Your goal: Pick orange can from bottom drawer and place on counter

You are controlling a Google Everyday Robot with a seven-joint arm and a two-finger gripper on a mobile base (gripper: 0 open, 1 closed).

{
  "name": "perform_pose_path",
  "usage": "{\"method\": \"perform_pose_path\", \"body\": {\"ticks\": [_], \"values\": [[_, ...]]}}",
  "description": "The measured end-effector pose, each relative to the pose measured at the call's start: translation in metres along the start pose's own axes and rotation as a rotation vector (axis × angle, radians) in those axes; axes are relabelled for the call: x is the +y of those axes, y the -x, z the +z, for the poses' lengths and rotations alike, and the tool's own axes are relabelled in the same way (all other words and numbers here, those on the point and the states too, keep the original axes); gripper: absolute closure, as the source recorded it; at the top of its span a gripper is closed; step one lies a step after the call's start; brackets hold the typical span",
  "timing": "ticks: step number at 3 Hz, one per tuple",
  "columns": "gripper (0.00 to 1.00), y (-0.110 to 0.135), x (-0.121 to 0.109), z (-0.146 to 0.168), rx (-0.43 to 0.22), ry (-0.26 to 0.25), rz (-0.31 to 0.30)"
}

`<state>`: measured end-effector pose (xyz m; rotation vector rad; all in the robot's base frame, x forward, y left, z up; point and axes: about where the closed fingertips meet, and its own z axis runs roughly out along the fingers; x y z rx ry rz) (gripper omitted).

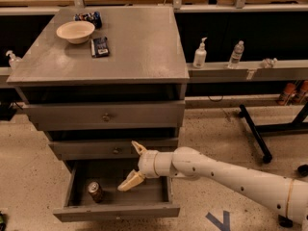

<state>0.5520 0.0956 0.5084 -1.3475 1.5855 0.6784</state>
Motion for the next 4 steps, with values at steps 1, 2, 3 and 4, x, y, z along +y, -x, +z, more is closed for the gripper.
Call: {"method": "perform_pose_path", "body": {"ticks": [1, 2, 3, 4], "values": [[0.00, -0.016, 0.011, 0.030, -0.024, 0.037, 0.006], [0.00, -0.037, 0.020, 0.095, -0.086, 0.048, -0.048], [0.00, -0.066, 0.032, 0.154, -0.145, 0.033, -0.092], [0.00, -0.105, 0.059, 0.198, -0.172, 0.048, -0.065]]}}
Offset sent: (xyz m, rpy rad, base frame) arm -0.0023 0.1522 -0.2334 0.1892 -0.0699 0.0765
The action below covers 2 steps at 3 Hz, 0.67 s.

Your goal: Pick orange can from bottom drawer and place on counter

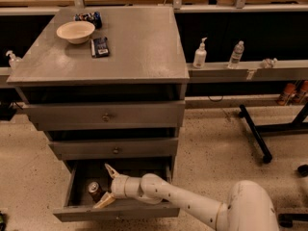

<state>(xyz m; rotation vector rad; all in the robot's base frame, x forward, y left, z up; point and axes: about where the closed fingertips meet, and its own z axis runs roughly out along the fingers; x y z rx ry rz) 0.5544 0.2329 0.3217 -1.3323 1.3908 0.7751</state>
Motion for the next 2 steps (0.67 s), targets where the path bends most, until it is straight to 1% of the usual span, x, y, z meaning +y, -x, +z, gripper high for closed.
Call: {"method": "perform_pose_path", "body": {"ticks": [1, 2], "values": [[0.00, -0.029, 0.017, 0.025, 0.007, 0.017, 0.040], [0.00, -0.044, 0.023, 0.047, 0.029, 0.020, 0.083]]}}
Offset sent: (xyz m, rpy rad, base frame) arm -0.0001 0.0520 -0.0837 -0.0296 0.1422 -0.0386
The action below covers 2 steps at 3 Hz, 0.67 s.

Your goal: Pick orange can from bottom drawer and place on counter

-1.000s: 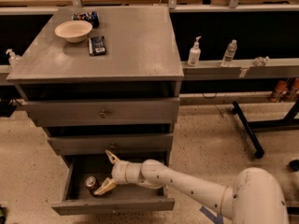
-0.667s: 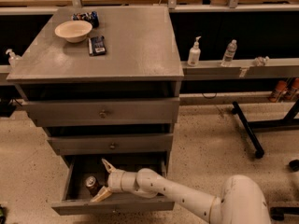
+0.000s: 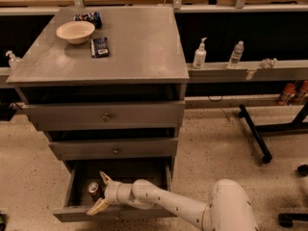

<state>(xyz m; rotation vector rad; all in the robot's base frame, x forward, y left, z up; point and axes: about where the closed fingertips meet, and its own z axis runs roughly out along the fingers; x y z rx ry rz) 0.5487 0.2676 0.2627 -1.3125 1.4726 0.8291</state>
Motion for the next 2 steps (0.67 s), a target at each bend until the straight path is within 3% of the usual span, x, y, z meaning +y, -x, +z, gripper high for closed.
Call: {"method": "perform_pose_path", "body": {"ticks": [2], "values": [[0.00, -0.006, -0.012, 0.033, -0.010, -0.036, 0.070]]}}
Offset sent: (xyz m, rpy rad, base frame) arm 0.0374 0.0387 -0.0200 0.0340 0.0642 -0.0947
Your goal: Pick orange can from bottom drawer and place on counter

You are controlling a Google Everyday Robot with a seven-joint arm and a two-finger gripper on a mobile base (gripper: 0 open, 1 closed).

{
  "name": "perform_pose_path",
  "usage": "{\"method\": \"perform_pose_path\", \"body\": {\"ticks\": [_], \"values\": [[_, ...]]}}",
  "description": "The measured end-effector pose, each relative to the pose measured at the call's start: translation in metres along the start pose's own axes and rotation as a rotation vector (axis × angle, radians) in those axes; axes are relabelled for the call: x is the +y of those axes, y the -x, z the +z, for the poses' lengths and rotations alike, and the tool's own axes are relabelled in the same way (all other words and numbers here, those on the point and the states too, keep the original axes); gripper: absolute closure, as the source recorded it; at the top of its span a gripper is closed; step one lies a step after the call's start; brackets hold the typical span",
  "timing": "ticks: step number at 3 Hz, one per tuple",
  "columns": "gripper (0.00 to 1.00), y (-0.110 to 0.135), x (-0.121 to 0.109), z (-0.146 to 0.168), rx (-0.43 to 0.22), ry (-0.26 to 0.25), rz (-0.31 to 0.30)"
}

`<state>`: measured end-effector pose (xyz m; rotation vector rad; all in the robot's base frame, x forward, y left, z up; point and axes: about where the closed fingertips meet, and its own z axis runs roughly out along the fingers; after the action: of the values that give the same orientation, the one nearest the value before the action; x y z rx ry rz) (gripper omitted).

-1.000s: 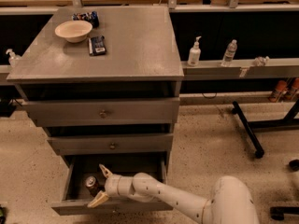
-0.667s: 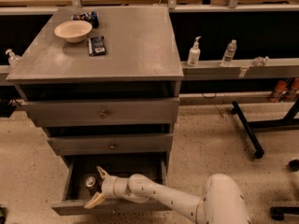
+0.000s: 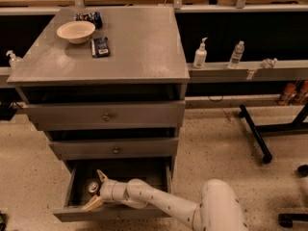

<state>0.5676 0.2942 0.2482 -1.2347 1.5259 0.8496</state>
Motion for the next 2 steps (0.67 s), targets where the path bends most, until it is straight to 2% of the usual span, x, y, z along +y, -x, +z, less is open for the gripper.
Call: {"method": "perform_pose_path", "body": {"ticks": [2], "values": [[0.01, -0.013, -0.008, 0.023, 0.083, -0.033, -0.005]]}}
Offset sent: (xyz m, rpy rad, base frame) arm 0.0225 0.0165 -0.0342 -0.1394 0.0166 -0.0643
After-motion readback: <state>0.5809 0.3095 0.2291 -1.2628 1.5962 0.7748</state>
